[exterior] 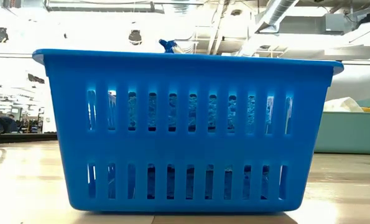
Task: Pick & Place Kitchen Items
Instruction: Put the blue sponge into the blue basket
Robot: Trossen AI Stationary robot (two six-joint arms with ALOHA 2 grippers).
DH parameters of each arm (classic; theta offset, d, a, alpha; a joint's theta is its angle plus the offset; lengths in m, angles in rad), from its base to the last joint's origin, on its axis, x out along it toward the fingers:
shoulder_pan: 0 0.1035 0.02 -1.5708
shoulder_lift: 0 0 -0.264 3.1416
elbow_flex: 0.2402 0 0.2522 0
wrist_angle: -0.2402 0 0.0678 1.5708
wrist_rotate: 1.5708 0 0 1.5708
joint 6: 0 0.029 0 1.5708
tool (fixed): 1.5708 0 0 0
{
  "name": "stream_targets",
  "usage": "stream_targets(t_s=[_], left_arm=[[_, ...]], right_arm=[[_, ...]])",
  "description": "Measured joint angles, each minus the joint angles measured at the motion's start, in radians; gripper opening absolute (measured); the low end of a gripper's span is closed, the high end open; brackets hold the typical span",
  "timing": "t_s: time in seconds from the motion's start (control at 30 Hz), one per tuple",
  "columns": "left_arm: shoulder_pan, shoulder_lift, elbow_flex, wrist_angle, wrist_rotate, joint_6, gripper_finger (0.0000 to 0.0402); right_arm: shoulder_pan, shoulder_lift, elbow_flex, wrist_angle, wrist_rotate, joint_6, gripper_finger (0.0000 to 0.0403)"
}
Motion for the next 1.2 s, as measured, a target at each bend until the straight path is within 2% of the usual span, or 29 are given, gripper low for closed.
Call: stream_targets(t_s=[0.17, 0.33, 0.47, 0.57, 0.8, 1.0, 1.2], left_arm=[[0.011, -0.213, -0.197, 0.045, 0.115, -0.038, 0.0108], [0.042, -0.397, -0.375, 0.236, 0.235, -0.028, 0.0108], [0.072, -0.49, -0.456, 0.389, 0.29, -0.027, 0.0108], [0.083, -0.523, -0.473, 0.457, 0.296, -0.027, 0.0108], [0.084, -0.525, -0.474, 0.472, 0.34, -0.027, 0.0108], [0.084, -0.523, -0.474, 0.475, 0.339, -0.027, 0.0108], [0.084, -0.523, -0.474, 0.475, 0.339, -0.027, 0.0108]], right_arm=[[-0.025, 0.002, 0.0, -0.033, -0.004, 0.029, 0.0249], [-0.059, 0.002, -0.001, -0.058, -0.024, 0.05, 0.0249], [-0.095, 0.002, -0.02, -0.058, -0.077, 0.051, 0.0249], [-0.121, 0.002, -0.028, -0.06, -0.108, 0.051, 0.0249], [-0.167, 0.075, -0.028, -0.049, -0.17, 0.023, 0.0249], [-0.238, 0.204, -0.028, 0.002, -0.28, -0.08, 0.0249], [-0.331, 0.303, -0.028, 0.058, -0.454, -0.132, 0.0249]])
